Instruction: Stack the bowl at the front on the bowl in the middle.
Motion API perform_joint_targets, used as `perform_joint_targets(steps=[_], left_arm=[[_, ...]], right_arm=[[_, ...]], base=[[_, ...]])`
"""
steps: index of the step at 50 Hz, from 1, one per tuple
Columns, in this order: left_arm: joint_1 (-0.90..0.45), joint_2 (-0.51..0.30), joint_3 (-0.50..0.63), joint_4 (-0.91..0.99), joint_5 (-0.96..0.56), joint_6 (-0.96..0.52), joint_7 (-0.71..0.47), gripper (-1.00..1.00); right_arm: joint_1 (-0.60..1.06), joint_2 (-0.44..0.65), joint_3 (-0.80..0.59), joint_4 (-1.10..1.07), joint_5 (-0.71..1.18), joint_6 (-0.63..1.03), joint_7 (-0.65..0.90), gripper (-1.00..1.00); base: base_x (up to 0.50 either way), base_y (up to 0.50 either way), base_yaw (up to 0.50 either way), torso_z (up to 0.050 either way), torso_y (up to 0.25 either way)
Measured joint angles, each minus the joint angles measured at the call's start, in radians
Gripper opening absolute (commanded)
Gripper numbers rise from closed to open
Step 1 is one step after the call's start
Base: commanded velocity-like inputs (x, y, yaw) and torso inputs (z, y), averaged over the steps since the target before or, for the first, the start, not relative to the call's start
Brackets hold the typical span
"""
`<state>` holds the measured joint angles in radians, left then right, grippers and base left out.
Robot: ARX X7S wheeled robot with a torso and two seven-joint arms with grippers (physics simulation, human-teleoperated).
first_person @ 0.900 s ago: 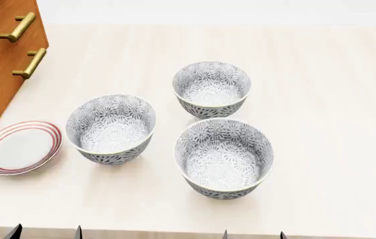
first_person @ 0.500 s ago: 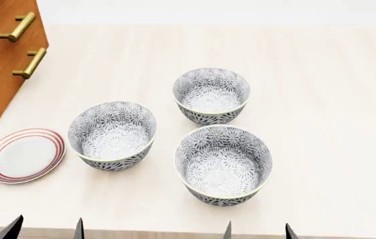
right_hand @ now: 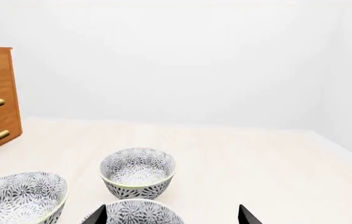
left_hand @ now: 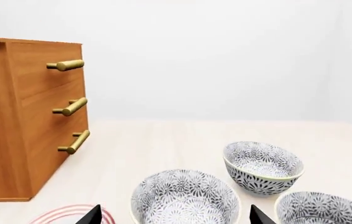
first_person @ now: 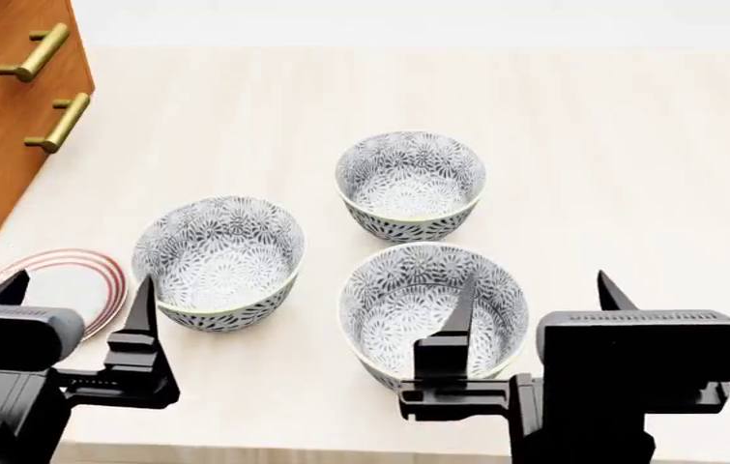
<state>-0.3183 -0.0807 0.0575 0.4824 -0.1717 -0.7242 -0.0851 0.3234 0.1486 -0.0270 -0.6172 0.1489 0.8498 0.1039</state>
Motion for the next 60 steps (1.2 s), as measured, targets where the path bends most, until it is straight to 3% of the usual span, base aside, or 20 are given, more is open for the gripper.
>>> perform_joint_targets(steps=[25, 39, 45, 60], left_arm=[[-0.027, -0.026, 0.028, 0.055, -0.026, -0.044, -0.041, 1.00], [-0.026, -0.037, 0.036, 0.062, -0.043, -0.042, -0.053, 1.00], [-0.025, -0.044, 0.038, 0.058, -0.045, -0.037, -0.058, 1.00], [-0.023, -0.054, 0.050, 0.050, -0.055, -0.022, -0.070, 1.00]], right_arm=[[0.063, 0.022, -0.029, -0.073, 0.001, 0.117, 0.044, 1.00], [0.084, 0.032, -0.062, -0.066, -0.016, 0.145, 0.074, 1.00], [0.083, 0.034, -0.071, -0.059, -0.011, 0.134, 0.075, 1.00], [0.082, 0.044, -0.077, -0.052, 0.009, 0.120, 0.062, 1.00]], base=[[0.00, 0.00, 0.00, 0.000, 0.000], [0.00, 0.50, 0.00, 0.000, 0.000], [0.00, 0.00, 0.00, 0.000, 0.000], [0.50, 0.00, 0.00, 0.000, 0.000]])
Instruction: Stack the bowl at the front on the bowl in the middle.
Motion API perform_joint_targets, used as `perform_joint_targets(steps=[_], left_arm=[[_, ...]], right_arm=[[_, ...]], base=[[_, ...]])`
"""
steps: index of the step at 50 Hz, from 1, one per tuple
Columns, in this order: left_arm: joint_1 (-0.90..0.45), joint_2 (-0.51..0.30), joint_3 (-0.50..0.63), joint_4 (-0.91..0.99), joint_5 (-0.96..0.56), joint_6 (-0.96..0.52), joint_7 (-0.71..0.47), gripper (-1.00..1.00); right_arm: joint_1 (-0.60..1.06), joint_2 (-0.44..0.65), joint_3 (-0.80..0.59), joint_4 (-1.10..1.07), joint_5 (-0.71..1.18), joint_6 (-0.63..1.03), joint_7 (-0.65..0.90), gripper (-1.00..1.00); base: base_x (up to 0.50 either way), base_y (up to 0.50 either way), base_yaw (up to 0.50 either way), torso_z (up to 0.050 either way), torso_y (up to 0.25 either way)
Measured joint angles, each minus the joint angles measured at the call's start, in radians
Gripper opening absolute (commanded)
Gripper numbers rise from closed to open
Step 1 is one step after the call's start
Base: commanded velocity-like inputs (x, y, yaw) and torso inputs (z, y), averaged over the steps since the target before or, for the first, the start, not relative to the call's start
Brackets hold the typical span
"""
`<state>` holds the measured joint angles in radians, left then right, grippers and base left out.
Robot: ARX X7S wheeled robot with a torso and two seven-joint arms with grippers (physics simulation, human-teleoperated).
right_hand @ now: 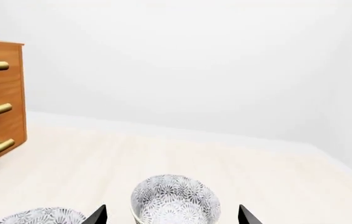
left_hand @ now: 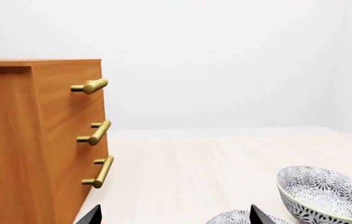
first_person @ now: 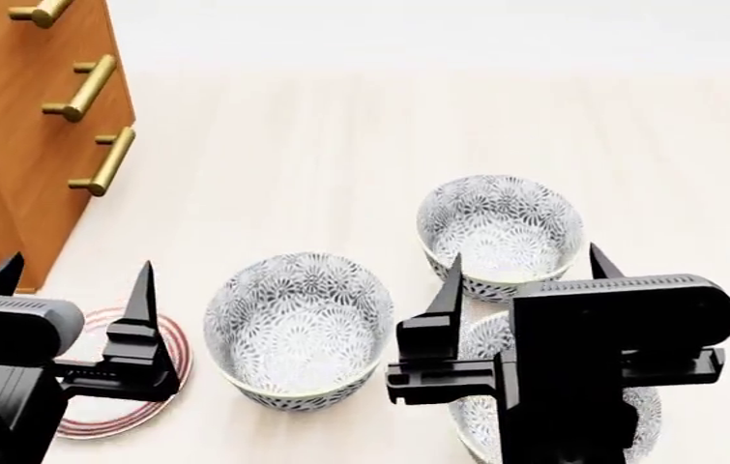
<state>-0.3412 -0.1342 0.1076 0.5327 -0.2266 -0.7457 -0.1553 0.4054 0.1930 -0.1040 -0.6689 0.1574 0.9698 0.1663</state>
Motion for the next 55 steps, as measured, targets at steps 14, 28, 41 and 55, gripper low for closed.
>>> perform_joint_targets(steps=[14, 28, 41, 55], left_arm=[[0.003, -0.010, 0.011, -0.008, -0.005, 0.014, -0.011, 1.00], [0.002, -0.019, 0.022, -0.011, -0.009, 0.021, -0.022, 1.00], [0.004, -0.027, 0.028, -0.011, -0.018, 0.024, -0.031, 1.00], [0.001, -0.033, 0.035, -0.013, -0.025, 0.025, -0.040, 1.00]], right_arm=[[0.001, 0.008, -0.008, 0.001, 0.008, -0.002, 0.002, 1.00], [0.005, 0.008, -0.005, 0.001, 0.017, 0.002, 0.011, 1.00], [0.045, -0.021, 0.042, 0.029, 0.048, 0.075, 0.030, 1.00], [0.260, -0.012, 0.213, 0.102, 0.290, 0.381, 0.146, 1.00]], base=[[0.50, 0.00, 0.00, 0.000, 0.000], [0.39, 0.00, 0.00, 0.000, 0.001], [0.00, 0.00, 0.00, 0.000, 0.000], [0.00, 0.00, 0.00, 0.000, 0.000]])
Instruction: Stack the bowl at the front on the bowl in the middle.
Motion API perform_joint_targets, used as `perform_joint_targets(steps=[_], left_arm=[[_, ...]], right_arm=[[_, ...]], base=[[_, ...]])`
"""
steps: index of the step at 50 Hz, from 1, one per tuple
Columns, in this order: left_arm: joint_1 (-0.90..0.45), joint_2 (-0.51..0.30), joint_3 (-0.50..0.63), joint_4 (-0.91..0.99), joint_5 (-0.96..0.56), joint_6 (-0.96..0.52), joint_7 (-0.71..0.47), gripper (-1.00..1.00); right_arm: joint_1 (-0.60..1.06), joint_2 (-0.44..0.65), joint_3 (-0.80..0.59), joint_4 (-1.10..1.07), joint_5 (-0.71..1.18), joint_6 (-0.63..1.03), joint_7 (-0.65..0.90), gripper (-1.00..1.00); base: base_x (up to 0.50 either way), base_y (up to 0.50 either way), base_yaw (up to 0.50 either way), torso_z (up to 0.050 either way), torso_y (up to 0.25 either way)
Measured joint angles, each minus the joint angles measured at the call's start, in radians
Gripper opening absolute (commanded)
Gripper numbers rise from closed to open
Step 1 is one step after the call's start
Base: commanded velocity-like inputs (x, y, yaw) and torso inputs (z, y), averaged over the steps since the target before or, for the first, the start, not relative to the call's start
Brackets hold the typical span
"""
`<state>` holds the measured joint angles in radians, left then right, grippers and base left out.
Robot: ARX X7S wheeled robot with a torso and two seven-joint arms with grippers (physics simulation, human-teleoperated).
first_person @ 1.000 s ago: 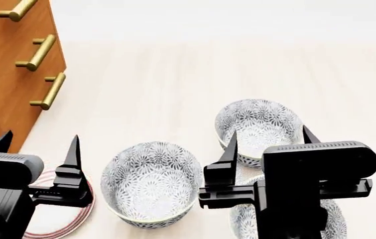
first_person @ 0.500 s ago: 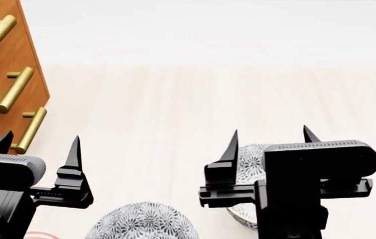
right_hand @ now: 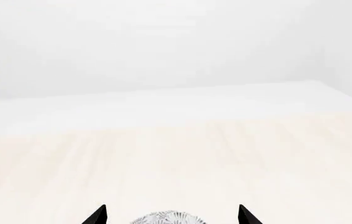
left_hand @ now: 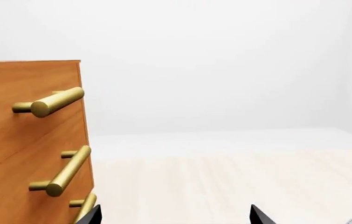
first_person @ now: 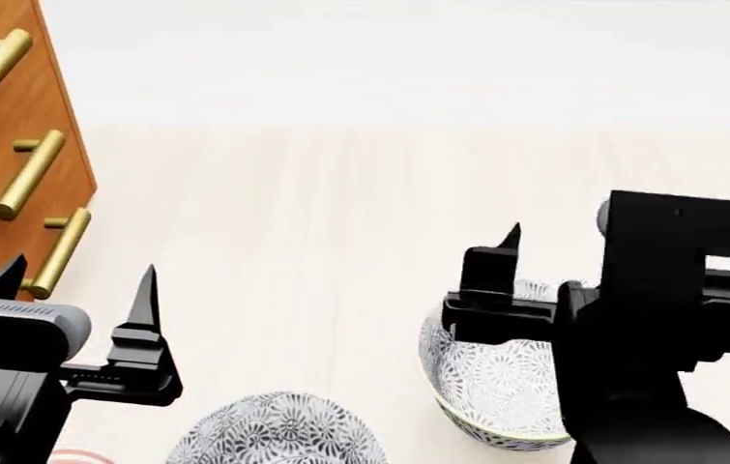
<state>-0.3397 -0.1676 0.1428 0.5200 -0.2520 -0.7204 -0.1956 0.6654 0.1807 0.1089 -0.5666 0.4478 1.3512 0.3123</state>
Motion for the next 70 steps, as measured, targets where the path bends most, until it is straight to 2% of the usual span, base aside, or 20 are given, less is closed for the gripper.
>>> perform_joint_targets(steps=[8, 14, 22, 31, 70], left_arm=[[-0.004, -0.003, 0.006, 0.001, -0.004, -0.001, -0.005, 1.00], [-0.007, -0.006, 0.010, -0.001, -0.007, -0.001, -0.009, 1.00], [-0.003, -0.010, 0.018, -0.006, -0.008, 0.005, -0.012, 1.00], [-0.001, -0.015, 0.024, -0.008, -0.011, 0.008, -0.017, 1.00], [0.003, -0.034, 0.045, -0.020, -0.024, 0.023, -0.036, 1.00]], right_arm=[[0.188, 0.111, 0.047, 0.192, 0.508, 0.116, 0.374, 1.00], [0.295, 0.187, 0.039, 0.353, 0.751, 0.148, 0.543, 1.00], [0.328, 0.295, -0.055, 0.645, 0.771, 0.045, 0.437, 1.00], [0.338, 0.349, -0.108, 0.811, 0.771, -0.015, 0.359, 1.00], [0.305, 0.367, -0.250, 1.088, 0.682, -0.155, 0.124, 1.00]], base=[[0.00, 0.00, 0.00, 0.000, 0.000], [0.00, 0.00, 0.00, 0.000, 0.000], [0.00, 0.00, 0.00, 0.000, 0.000], [0.00, 0.00, 0.00, 0.000, 0.000], [0.00, 0.00, 0.00, 0.000, 0.000]])
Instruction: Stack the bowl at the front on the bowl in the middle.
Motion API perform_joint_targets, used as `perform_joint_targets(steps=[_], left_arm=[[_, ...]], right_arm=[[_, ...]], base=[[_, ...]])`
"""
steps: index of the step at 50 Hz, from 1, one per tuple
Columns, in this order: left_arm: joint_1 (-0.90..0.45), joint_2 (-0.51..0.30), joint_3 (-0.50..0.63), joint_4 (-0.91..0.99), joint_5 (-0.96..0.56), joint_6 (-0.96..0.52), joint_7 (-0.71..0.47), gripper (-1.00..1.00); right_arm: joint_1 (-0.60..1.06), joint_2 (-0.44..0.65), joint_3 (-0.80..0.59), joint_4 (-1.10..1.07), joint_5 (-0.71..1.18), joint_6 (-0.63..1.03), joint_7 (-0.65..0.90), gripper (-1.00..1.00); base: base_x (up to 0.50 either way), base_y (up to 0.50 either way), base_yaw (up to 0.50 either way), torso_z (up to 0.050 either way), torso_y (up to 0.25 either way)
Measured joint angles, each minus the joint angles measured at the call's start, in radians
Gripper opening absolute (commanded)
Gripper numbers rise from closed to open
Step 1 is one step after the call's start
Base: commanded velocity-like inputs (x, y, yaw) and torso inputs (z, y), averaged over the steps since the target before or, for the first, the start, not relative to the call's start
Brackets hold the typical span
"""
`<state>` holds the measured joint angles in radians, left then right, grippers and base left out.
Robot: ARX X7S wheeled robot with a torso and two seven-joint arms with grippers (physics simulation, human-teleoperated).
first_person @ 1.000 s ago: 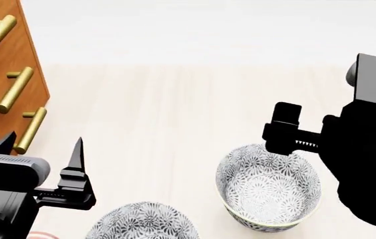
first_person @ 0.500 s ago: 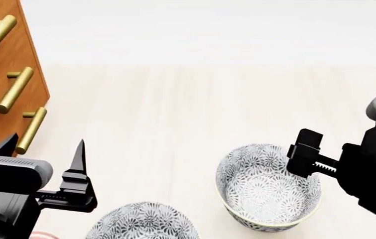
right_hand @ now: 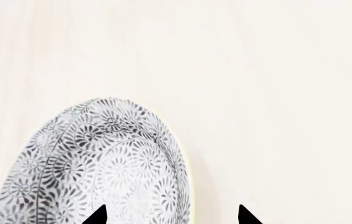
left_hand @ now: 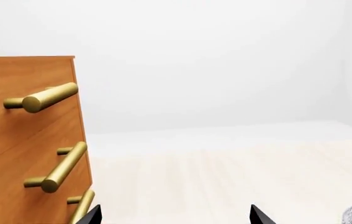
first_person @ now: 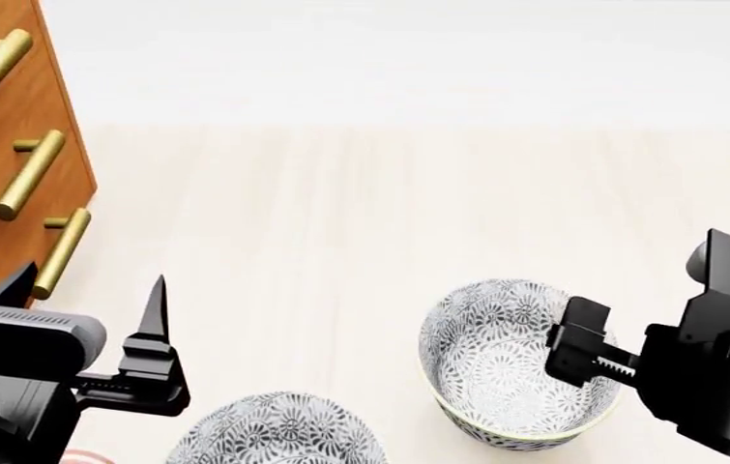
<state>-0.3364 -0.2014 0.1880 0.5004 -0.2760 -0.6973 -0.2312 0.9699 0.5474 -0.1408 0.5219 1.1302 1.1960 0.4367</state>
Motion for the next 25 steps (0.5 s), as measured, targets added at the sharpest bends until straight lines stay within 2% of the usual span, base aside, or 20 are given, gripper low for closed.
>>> perform_joint_targets(steps=[25], left_arm=[[-0.001, -0.010, 0.010, -0.013, -0.009, 0.010, -0.010, 1.00]], right_arm=[[0.019, -0.029, -0.105, 0.172, -0.093, -0.074, -0.145, 1.00]], base=[[0.00, 0.00, 0.00, 0.000, 0.000]])
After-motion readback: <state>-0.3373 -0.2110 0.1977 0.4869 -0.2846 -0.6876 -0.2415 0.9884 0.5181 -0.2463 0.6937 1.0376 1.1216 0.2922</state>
